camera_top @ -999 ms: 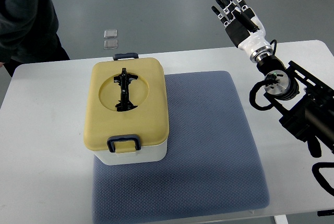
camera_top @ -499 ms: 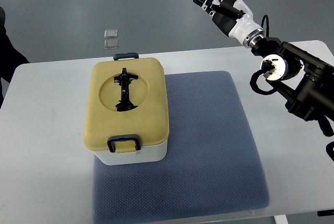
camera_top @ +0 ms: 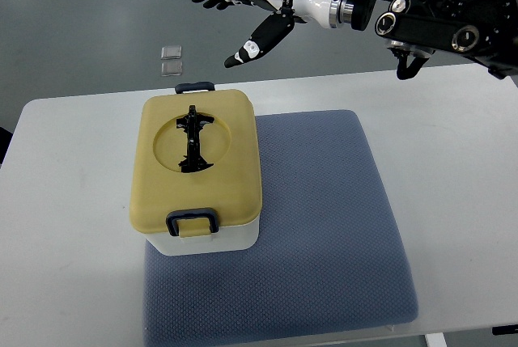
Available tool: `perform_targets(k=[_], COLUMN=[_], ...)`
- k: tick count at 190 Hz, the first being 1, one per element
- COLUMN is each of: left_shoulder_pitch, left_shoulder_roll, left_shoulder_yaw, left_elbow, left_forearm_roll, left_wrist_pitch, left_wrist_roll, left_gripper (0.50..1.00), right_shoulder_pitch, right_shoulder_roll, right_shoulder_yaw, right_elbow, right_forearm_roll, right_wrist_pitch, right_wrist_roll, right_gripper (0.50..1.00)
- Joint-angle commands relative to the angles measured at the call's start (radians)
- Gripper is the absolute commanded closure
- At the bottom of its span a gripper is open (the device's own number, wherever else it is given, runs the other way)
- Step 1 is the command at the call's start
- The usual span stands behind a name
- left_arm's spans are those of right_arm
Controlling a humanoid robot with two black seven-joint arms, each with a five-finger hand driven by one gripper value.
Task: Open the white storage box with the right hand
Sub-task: 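Swing the right hand over the yellow lid toward its black handle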
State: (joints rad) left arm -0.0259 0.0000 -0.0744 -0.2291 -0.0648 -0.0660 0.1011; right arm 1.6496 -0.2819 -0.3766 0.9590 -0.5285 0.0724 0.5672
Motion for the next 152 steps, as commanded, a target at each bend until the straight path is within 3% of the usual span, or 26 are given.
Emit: perform_targets(k=[1, 37, 152], left_shoulder_pitch=[0.001, 0.003, 0.003], left_shoulder_roll=[0.0, 0.0, 0.0], left_shoulder_yaw=[-0.001, -0.001, 0.002], left_elbow=[0.004, 0.002, -0.001], left_forearm_roll=[-0.001, -0.001, -0.001], left_wrist_pitch=[0.0, 0.0, 0.0], left_wrist_roll=[0.0, 0.0, 0.002], left_gripper=[0.5, 0.5, 0.5], right_shoulder_pitch=[0.056, 0.055, -0.017], right_shoulder_roll=[0.03, 0.07, 0.122], right_shoulder_yaw=[-0.114, -0.168, -0.146], right_elbow=[0.038, 0.041, 0.021], right_forearm_roll=[-0.188, -0.228, -0.212], right_wrist_pitch=[-0.124, -0.212, -0.246], right_wrist_roll=[0.044, 0.044, 0.044], right_gripper=[0.572, 0.572, 0.574])
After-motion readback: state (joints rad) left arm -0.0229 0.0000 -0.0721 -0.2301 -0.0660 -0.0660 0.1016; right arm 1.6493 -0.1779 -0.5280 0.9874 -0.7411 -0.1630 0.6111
